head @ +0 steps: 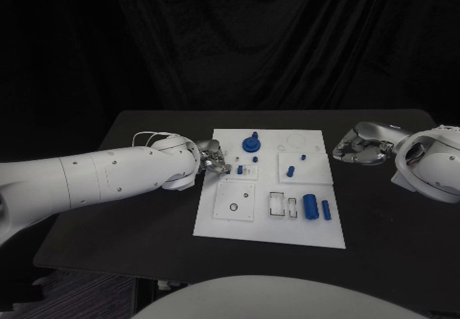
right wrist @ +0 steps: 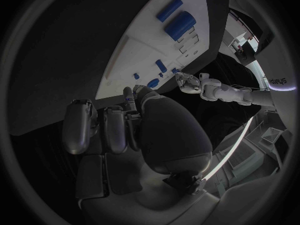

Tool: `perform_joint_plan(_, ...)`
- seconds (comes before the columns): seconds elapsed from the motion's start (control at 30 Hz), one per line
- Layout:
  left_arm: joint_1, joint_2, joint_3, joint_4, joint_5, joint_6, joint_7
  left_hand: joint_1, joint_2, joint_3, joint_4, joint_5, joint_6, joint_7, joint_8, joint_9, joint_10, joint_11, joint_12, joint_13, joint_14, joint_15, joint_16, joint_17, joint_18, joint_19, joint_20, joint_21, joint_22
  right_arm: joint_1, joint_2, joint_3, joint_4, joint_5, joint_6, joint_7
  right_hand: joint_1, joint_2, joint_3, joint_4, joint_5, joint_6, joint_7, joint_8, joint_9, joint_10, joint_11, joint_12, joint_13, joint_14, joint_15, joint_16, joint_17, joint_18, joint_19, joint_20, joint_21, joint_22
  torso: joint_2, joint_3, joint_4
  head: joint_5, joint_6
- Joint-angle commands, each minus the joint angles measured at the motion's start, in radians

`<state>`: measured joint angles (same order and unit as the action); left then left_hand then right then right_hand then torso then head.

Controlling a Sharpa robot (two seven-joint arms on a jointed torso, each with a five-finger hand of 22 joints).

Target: Assemble the parts on the task board

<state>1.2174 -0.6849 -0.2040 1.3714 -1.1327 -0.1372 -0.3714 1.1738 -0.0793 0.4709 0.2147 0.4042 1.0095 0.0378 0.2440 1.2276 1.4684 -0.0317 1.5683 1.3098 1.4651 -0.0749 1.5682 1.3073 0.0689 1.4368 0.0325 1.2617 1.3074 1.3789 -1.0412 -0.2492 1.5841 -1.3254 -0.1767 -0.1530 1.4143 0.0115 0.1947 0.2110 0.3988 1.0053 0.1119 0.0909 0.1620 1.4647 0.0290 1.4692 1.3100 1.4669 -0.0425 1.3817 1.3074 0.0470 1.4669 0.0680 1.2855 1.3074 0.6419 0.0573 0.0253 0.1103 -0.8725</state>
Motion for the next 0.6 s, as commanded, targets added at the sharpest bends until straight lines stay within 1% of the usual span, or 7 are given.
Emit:
perform_joint_plan(0.03, -0.015, 0.005, -0.008, -0.004, 0.005, 0.043, -0.007, 0.0, 0.011, -0.007, -0.001, -0.011, -0.002, -0.004, -0.006, 0.0, 0.102, -0.001, 0.002, 0.261, 0.106, -0.004, 0.003, 0.263, 0.001, -0.005, 0.0, -0.003, 0.17, -0.003, -0.001, 0.001, 0.0, -0.001, 0.008, -0.02, -0.005, -0.002, 0.007, 0.0, 0.005, 0.002, 0.003, -0.005, 0.0, -0.008, 0.002, -0.007, 0.102, 0.047, 0.001, -0.004, 0.013, 0.02, -0.002, -0.003, -0.006, 0.163, 0.0, -0.0001, 0.0003, -0.002, 0.0)
perform_joint_plan(0.27, -0.018, 0.008, -0.008, -0.009, 0.005, 0.034, 0.001, 0.0, 0.012, -0.007, -0.001, -0.013, -0.002, -0.004, -0.006, 0.0, 0.102, -0.001, 0.002, 0.261, 0.106, -0.004, 0.003, 0.263, 0.001, -0.006, 0.0, -0.004, 0.17, -0.003, -0.001, 0.001, 0.0, -0.001, 0.009, -0.02, -0.005, -0.002, 0.007, 0.0, 0.005, 0.002, 0.003, -0.005, 0.0, -0.008, 0.002, -0.007, 0.102, 0.047, 0.001, -0.004, 0.013, 0.02, -0.002, -0.003, -0.006, 0.163, 0.0, 0.0001, 0.0002, -0.002, 0.0)
perform_joint_plan(0.6, -0.022, 0.014, -0.008, -0.014, 0.005, 0.05, -0.001, 0.0, 0.013, -0.008, -0.002, -0.014, -0.002, -0.004, -0.006, 0.0, 0.102, -0.001, 0.002, 0.261, 0.106, -0.004, 0.003, 0.263, 0.002, -0.007, 0.0, -0.006, 0.169, -0.003, 0.0, 0.001, -0.001, -0.001, 0.013, -0.022, -0.005, -0.002, 0.007, 0.0, 0.005, 0.002, 0.003, -0.005, 0.0, -0.008, 0.002, -0.007, 0.102, 0.047, 0.001, -0.004, 0.013, 0.02, -0.002, -0.003, -0.006, 0.163, 0.0, 0.0003, -0.0007, 0.0, 0.0)
